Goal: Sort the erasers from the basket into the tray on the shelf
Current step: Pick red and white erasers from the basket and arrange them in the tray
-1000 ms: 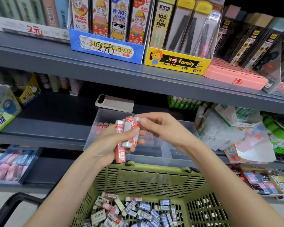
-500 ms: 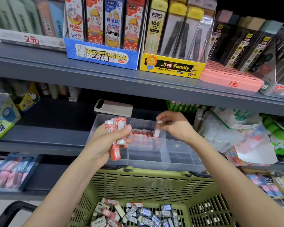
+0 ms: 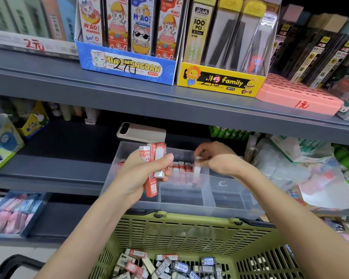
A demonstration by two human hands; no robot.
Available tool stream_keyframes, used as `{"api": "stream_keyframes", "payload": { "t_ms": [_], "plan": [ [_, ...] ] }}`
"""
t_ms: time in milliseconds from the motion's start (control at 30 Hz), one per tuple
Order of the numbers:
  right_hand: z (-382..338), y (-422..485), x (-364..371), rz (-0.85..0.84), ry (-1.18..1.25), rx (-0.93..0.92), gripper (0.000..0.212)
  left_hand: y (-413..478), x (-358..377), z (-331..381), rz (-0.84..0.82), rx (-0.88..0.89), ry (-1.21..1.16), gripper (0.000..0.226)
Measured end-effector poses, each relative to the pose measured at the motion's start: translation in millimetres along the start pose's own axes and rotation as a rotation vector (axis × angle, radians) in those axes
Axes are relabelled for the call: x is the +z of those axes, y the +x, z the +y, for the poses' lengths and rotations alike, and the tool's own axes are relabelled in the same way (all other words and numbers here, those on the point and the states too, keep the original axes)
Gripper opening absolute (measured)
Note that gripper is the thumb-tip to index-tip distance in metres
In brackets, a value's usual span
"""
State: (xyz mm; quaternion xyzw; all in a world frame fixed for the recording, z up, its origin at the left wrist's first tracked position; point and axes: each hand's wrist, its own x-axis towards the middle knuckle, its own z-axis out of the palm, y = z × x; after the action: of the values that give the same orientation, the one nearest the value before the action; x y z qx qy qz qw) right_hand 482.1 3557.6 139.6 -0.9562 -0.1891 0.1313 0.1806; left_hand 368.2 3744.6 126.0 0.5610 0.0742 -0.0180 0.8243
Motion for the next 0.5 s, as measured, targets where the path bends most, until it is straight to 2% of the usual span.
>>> {"api": "stream_keyframes", "payload": {
  "t_ms": [167,267,400,500],
  "plan": [
    [-9,-3,0,0.080,-0.275,-0.083,0.022,3,3,-2,0.003,0.029,0.011,0.026],
    [-13,1,1,0.051,-0.302,-0.103,0.021,3,4,-4,0.002,0.034,0.012,0.026],
    [-6,4,10,-0.016,0.138,-0.027,0.015,3,3,-5,0.007,0.030,0.013,0.027],
    [5,1,17,0.017,0.384,0.012,0.017,3,1,-7,0.015,0.020,0.022,0.031]
  ]
}}
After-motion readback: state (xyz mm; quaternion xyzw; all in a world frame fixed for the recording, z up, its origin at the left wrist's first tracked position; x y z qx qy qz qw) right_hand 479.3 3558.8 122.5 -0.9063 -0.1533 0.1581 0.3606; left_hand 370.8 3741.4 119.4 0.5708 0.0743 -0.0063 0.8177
